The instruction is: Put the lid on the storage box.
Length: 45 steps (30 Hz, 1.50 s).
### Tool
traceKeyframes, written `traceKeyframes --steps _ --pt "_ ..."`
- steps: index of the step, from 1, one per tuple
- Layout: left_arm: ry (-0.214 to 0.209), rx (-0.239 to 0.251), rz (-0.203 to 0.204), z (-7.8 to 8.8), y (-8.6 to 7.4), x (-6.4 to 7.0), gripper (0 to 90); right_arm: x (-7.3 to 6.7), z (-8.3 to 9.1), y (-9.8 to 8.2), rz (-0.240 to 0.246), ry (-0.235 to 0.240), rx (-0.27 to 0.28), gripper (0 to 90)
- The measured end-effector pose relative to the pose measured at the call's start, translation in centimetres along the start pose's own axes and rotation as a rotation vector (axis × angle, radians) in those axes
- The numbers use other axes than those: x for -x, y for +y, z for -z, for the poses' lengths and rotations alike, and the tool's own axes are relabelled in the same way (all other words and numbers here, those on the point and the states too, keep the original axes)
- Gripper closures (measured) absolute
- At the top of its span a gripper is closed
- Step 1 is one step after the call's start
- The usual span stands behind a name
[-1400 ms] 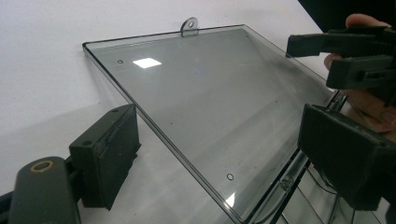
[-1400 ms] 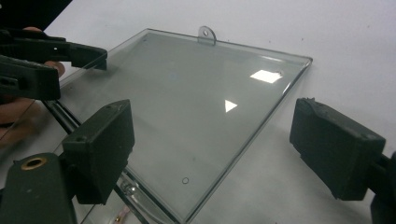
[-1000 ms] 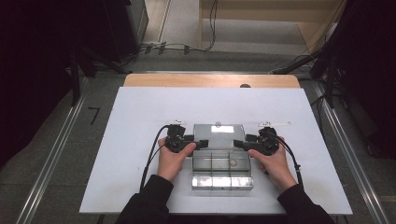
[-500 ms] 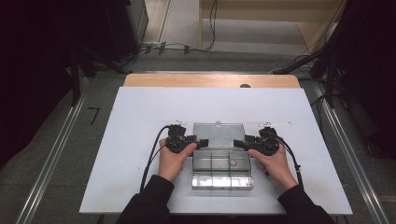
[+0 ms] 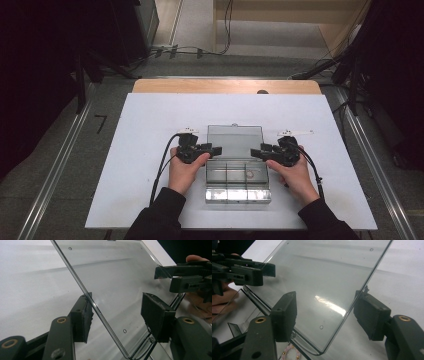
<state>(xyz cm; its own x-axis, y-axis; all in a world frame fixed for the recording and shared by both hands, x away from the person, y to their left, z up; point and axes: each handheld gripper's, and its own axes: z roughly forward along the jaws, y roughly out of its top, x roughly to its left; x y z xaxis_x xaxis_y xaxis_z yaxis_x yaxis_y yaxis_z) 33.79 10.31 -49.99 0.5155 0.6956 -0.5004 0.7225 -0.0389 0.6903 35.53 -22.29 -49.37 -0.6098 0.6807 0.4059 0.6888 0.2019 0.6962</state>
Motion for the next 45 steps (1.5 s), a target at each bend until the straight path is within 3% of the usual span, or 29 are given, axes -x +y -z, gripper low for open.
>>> traceKeyframes --steps 19,34,45 --pt "-0.017 0.076 -0.029 1.7 0.5 0.7 59.1 -1.2 2.0 0.6 0.069 -0.028 0.085 45.1" --pt "-0.084 0.112 -0.095 3.3 0.4 1.2 64.4 -2.2 3.8 0.6 0.128 -0.033 0.16 58.9" --pt "-0.104 0.114 -0.152 4.1 0.1 1.6 67.9 -2.7 4.8 0.0 0.179 -0.023 0.218 69.7"
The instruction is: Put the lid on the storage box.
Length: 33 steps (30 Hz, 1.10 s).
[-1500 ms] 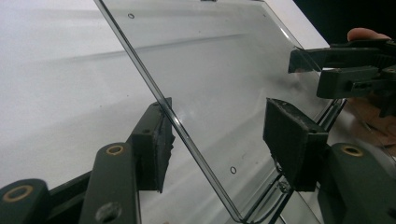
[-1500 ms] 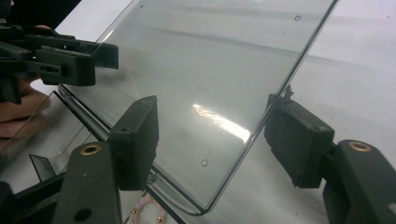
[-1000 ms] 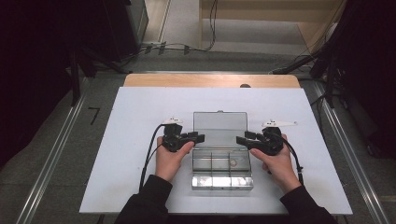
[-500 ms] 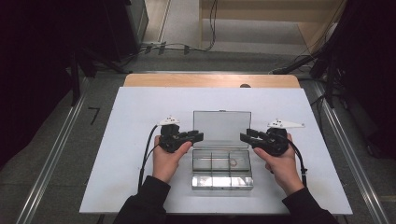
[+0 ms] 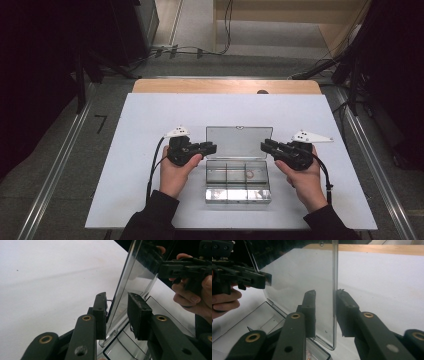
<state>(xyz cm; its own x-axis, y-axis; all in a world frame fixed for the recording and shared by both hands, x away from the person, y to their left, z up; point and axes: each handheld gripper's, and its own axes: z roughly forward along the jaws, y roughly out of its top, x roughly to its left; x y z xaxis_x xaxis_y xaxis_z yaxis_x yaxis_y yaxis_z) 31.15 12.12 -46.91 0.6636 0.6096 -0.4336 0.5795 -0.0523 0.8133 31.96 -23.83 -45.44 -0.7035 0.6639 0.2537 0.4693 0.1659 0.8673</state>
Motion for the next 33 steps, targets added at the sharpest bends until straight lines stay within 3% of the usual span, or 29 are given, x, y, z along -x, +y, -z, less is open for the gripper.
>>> traceKeyframes --steps 8,14,16,24,29,33 --pt "-0.007 0.001 -0.027 0.3 -0.1 0.3 65.9 -0.2 0.6 -0.6 0.035 0.014 0.025 70.9" --pt "-0.018 0.078 -0.061 1.1 0.6 1.1 59.4 -0.4 0.9 -0.9 0.05 0.016 0.036 70.7" --pt "-0.022 0.082 -0.079 1.4 0.9 1.5 59.5 -0.5 1.0 -1.0 0.05 0.018 0.034 70.3" --pt "-0.028 0.071 -0.09 1.6 0.9 1.9 64.0 -0.7 1.3 -0.9 0.054 0.025 0.023 67.8" --pt "-0.036 0.069 -0.095 1.8 0.7 2.1 63.7 -0.8 1.5 -0.4 0.054 0.034 0.031 58.6" --pt "-0.043 0.064 -0.1 2.0 0.6 2.2 63.2 -1.0 1.9 0.0 0.068 0.087 0.055 49.4"
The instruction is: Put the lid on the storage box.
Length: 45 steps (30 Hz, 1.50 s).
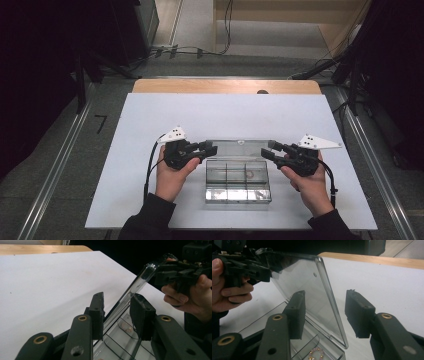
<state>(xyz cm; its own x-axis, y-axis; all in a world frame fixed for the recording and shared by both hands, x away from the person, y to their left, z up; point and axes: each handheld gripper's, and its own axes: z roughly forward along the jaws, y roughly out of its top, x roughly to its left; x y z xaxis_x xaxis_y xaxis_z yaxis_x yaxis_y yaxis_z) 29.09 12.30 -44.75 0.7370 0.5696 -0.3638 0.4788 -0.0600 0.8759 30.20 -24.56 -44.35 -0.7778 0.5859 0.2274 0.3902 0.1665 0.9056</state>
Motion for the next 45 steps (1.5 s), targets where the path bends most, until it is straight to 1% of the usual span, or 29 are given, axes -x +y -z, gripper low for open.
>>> traceKeyframes --steps 2,8,10,12,13,16,21,23,28,30,31,34,36,40,43,45 --pt "-0.002 -0.001 -0.002 0.1 -0.1 0.1 62.8 -0.2 0.1 0.1 0.003 -0.005 0.003 50.2" --pt "-0.002 -0.006 -0.012 0.4 -0.5 0.3 61.9 -0.6 0.4 0.0 0.023 0.005 0.008 60.6" --pt "0.004 0.0 -0.005 0.6 -0.6 0.4 61.0 -0.8 0.5 -0.1 0.025 -0.001 0.01 61.3" --pt "0.022 -0.002 -0.009 0.8 -0.8 0.5 54.5 -1.0 0.6 -0.2 0.024 -0.004 0.01 61.5" --pt "0.027 -0.007 -0.012 0.9 -0.9 0.5 53.2 -1.0 0.7 -0.2 0.025 -0.003 0.009 61.5" --pt "0.037 -0.019 -0.013 1.4 -1.4 0.5 52.4 -1.2 0.9 -0.4 0.025 -0.003 0.011 61.3" --pt "0.052 -0.036 0.002 2.0 -2.6 0.4 53.5 -1.5 1.2 -0.7 0.032 -0.011 0.015 61.2" --pt "0.049 -0.04 0.005 2.2 -3.1 0.3 56.5 -1.6 1.3 -0.9 0.039 -0.014 0.017 61.1" --pt "0.061 -0.049 0.006 2.4 -3.9 0.3 59.6 -1.8 1.5 -1.1 0.04 -0.019 0.015 61.0" --pt "0.052 -0.054 0.01 2.4 -4.1 0.4 64.7 -1.9 1.6 -1.2 0.039 -0.023 0.014 61.0" --pt "0.05 -0.06 0.003 2.4 -4.2 0.4 67.5 -1.9 1.7 -1.2 0.039 -0.023 0.015 60.9" --pt "0.066 -0.071 0.003 2.2 -4.6 0.5 71.2 -2.0 1.8 -1.4 0.041 -0.024 0.018 60.9" --pt "0.068 -0.08 0.005 2.0 -4.7 0.6 75.7 -2.1 1.8 -1.5 0.038 -0.025 0.02 60.6" --pt "0.064 -0.089 0.004 1.8 -4.9 0.6 83.5 -2.3 2.0 -1.6 0.049 -0.035 0.016 59.9" --pt "0.062 -0.085 0.007 1.8 -4.9 0.5 88.5 -2.4 2.0 -1.6 0.054 -0.039 0.015 59.4" --pt "0.056 -0.078 0.007 1.8 -4.9 0.5 89.0 -2.5 2.1 -1.7 0.05 -0.043 0.016 59.6"
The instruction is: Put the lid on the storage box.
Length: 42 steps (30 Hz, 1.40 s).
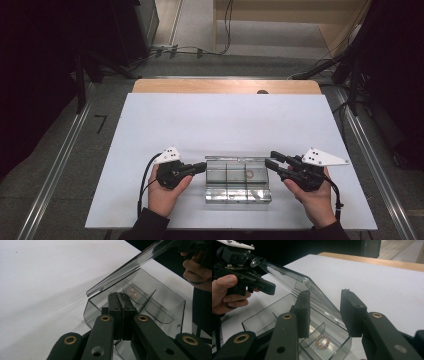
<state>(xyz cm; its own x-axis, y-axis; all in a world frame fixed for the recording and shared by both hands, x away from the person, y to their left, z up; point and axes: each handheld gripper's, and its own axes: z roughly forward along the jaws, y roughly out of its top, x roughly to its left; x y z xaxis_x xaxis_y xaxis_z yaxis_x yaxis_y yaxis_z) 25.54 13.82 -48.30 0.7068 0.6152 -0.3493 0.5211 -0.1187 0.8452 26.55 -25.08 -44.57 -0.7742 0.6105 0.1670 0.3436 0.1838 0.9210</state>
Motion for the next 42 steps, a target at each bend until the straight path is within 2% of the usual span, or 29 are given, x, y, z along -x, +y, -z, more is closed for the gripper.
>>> traceKeyframes --steps 10,15,23,27,29,32,34,36,42 --pt "-0.027 0.018 0.008 -0.4 0.1 0.1 89.2 -0.1 0.3 -0.4 0.001 -0.003 -0.009 60.8" --pt "-0.031 0.029 0.018 -0.4 0.1 0.0 89.2 -0.1 0.4 -0.5 0.007 0.006 -0.014 58.4" --pt "-0.04 0.024 0.01 -0.5 0.1 0.1 89.3 0.0 0.7 -0.7 0.003 0.009 -0.019 53.5" --pt "-0.044 0.025 0.009 -0.6 0.1 0.1 89.2 0.4 1.0 -1.2 -0.002 0.011 -0.038 51.9" --pt "-0.045 0.025 0.008 -0.5 0.1 0.1 89.2 0.7 1.1 -1.7 -0.02 0.008 -0.054 52.6" --pt "-0.047 0.026 0.007 -0.5 0.1 0.2 89.2 1.0 1.1 -2.4 -0.043 -0.001 -0.095 60.9" --pt "-0.048 0.027 0.006 -0.5 0.1 0.2 89.2 1.1 0.9 -2.8 -0.064 -0.038 -0.115 68.6" --pt "-0.049 0.03 0.004 -0.5 0.1 0.3 89.3 1.3 0.6 -3.0 -0.092 -0.044 -0.135 73.8" --pt "-0.052 0.031 0.001 -0.4 0.1 0.5 89.2 0.9 -0.2 -3.1 -0.092 -0.013 -0.143 86.0"
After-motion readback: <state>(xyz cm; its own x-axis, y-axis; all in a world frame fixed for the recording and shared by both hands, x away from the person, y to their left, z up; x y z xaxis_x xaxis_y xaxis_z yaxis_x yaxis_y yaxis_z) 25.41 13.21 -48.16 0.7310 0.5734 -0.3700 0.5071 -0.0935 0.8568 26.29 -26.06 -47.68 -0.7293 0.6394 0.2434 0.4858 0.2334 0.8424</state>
